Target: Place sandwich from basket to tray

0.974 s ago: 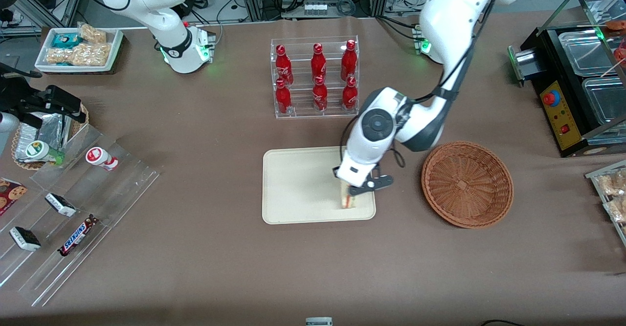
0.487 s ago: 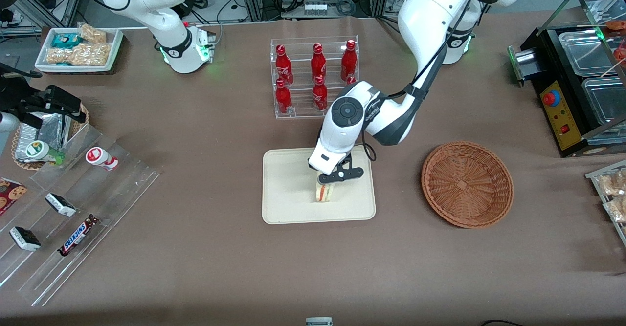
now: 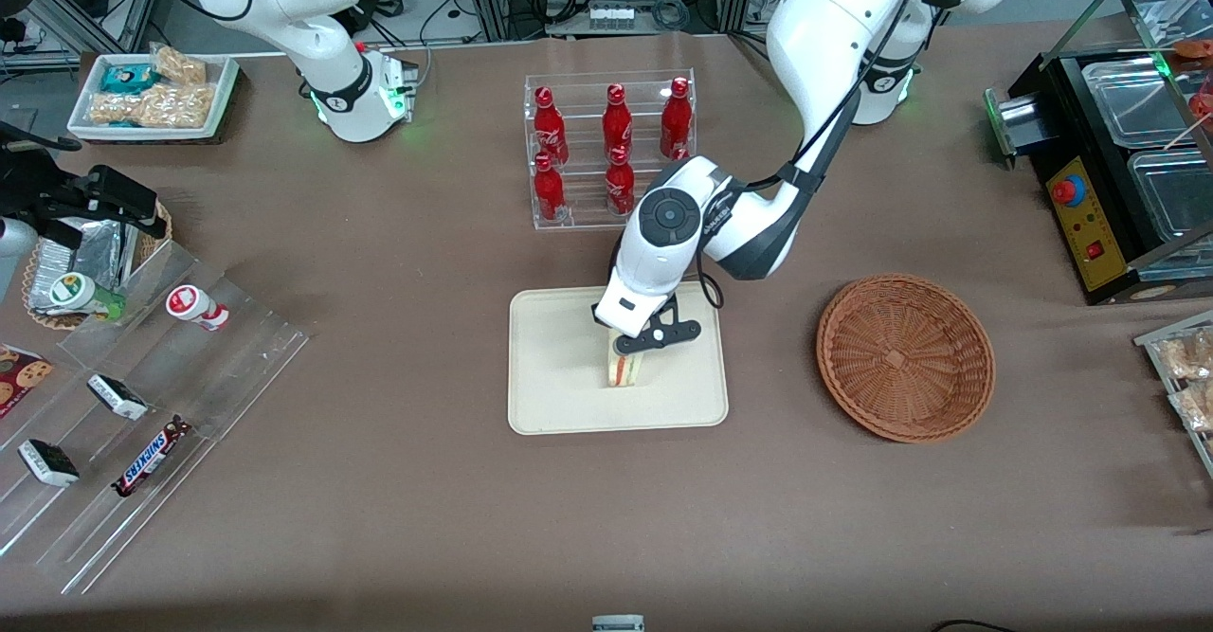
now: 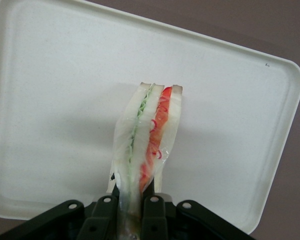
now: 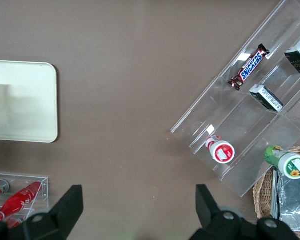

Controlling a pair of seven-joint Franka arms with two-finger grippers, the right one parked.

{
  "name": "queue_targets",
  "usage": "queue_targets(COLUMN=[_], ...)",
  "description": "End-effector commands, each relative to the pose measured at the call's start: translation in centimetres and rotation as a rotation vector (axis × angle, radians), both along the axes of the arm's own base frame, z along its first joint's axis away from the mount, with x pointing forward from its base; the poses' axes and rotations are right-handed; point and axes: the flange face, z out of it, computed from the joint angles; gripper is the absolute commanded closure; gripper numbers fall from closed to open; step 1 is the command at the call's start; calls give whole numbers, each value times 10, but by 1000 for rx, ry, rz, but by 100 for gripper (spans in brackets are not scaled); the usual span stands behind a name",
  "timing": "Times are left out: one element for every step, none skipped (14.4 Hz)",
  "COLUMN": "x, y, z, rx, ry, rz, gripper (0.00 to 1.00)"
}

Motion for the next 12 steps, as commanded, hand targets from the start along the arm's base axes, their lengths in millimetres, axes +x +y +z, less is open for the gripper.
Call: queue_targets(x=[0, -6, -9, -8, -8, -5, -2, 1, 3, 8, 17, 28], y=[-11, -18, -21, -22, -23, -20, -16, -6, 4, 21, 40, 61], z=[-15, -15, -13, -6, 10, 26, 43, 66, 85, 100, 109, 116], rx=[-31, -32, -31, -37, -46, -50, -51, -30, -3, 30, 46, 56], ry=[-23, -37, -41, -47, -54, -61, -70, -78, -77, -59, -49, -42], rz=[17, -2, -11, -9, 15, 51, 58, 55, 52, 68, 94, 106], gripper=[24, 0, 0, 0, 0, 0, 0, 0, 0, 0, 0, 0])
